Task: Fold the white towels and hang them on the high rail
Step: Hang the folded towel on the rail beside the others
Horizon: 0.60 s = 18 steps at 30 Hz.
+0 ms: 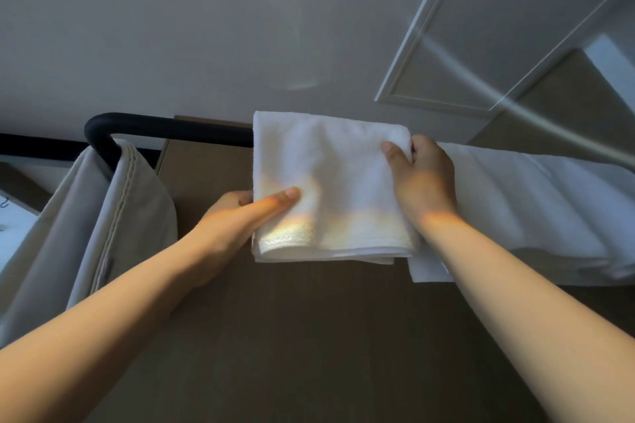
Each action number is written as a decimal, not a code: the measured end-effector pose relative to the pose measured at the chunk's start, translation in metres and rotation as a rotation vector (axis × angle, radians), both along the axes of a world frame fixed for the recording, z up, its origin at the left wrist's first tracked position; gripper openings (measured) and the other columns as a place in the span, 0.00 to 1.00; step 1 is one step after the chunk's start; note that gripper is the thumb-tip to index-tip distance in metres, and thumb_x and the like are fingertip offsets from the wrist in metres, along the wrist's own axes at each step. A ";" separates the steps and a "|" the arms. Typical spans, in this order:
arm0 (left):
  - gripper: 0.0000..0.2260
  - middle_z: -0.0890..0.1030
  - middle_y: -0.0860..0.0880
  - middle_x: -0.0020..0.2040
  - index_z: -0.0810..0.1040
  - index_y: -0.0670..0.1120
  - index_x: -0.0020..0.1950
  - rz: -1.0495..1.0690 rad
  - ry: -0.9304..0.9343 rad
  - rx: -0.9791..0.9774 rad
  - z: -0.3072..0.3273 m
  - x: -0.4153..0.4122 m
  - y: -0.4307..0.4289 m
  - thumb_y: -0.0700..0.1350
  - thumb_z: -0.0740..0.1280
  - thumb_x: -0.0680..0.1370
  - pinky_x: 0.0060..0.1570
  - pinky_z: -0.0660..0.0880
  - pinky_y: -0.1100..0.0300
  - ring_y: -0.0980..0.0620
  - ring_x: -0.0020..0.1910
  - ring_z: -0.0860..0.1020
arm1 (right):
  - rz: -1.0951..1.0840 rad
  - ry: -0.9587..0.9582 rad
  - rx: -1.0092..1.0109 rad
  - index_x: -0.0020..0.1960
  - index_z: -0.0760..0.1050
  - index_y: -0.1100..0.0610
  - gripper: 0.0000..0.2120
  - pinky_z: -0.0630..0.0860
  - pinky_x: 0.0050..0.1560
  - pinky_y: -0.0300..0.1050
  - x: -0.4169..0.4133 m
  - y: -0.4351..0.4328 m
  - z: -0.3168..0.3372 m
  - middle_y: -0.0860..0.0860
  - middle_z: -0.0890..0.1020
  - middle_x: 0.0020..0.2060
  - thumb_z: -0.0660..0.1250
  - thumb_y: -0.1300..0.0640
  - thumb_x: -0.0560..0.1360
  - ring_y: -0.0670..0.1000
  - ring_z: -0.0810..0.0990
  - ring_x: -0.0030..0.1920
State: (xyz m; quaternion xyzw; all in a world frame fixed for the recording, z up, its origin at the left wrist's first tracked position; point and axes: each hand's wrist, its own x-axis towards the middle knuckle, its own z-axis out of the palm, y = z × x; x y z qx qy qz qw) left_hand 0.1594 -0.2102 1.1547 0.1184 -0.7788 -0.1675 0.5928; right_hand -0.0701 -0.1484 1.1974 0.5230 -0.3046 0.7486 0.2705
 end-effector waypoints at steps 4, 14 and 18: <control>0.19 0.86 0.45 0.45 0.86 0.47 0.46 -0.019 0.001 -0.029 -0.006 0.004 0.003 0.62 0.72 0.68 0.37 0.76 0.63 0.50 0.42 0.84 | 0.148 0.048 0.179 0.57 0.72 0.56 0.13 0.75 0.47 0.43 0.001 0.008 -0.017 0.50 0.79 0.48 0.68 0.50 0.78 0.51 0.78 0.48; 0.14 0.86 0.46 0.47 0.86 0.49 0.47 -0.031 0.045 0.022 -0.022 0.003 0.008 0.57 0.72 0.70 0.42 0.82 0.54 0.45 0.45 0.84 | 0.462 0.003 0.373 0.45 0.78 0.55 0.02 0.81 0.34 0.37 -0.013 0.010 -0.085 0.52 0.85 0.40 0.70 0.58 0.76 0.48 0.84 0.32; 0.17 0.86 0.43 0.46 0.86 0.46 0.47 -0.024 0.116 0.022 -0.033 0.001 0.009 0.58 0.75 0.69 0.54 0.77 0.41 0.39 0.48 0.83 | 0.394 -0.054 0.384 0.48 0.81 0.58 0.06 0.82 0.44 0.45 -0.017 0.003 -0.091 0.53 0.85 0.40 0.71 0.55 0.75 0.51 0.85 0.39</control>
